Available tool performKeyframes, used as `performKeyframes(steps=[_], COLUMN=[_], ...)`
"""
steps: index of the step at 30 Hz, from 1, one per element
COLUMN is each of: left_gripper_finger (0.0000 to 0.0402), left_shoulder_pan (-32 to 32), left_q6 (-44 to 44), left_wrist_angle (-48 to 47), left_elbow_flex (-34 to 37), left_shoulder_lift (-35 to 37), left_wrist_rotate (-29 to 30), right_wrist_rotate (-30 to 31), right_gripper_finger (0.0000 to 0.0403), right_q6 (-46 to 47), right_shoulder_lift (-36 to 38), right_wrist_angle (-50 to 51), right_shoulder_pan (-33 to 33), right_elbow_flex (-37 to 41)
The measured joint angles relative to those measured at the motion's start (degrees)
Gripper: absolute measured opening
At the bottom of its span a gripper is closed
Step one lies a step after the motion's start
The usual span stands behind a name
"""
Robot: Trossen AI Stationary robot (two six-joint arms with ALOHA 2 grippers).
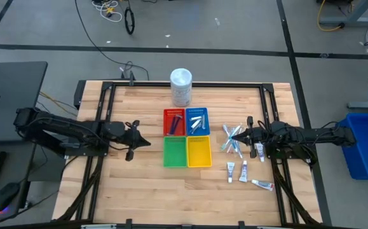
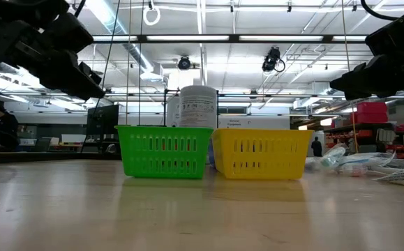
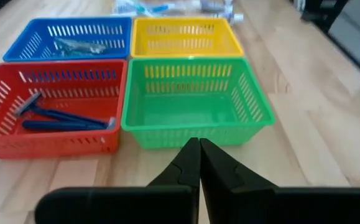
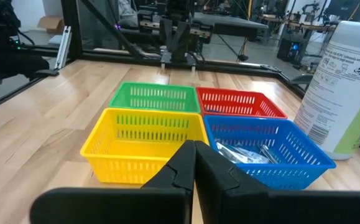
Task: Pick & Place Travel size toiletries
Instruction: Put the green toothbrush into the green bin
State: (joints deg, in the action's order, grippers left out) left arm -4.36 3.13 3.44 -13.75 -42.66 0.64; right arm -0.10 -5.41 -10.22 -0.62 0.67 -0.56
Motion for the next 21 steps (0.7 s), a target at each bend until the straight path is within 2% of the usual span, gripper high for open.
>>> performKeyframes(steps=[21], left_gripper_finger=[0.0004], left_shoulder_pan=[0.0], left_q6=[1.0], left_wrist_angle=[2.7], left_elbow_flex=[12.4], left_shoulder_lift=[19.5], left_wrist_rotate=[-0.8], right_wrist_rotate=[0.0], right_gripper_finger=[0.0013], right_q6=[0.0], right_shoulder_lift=[0.0], right_wrist_angle=[0.0], right_shoulder_pan=[0.0], right_elbow_flex=[0.0])
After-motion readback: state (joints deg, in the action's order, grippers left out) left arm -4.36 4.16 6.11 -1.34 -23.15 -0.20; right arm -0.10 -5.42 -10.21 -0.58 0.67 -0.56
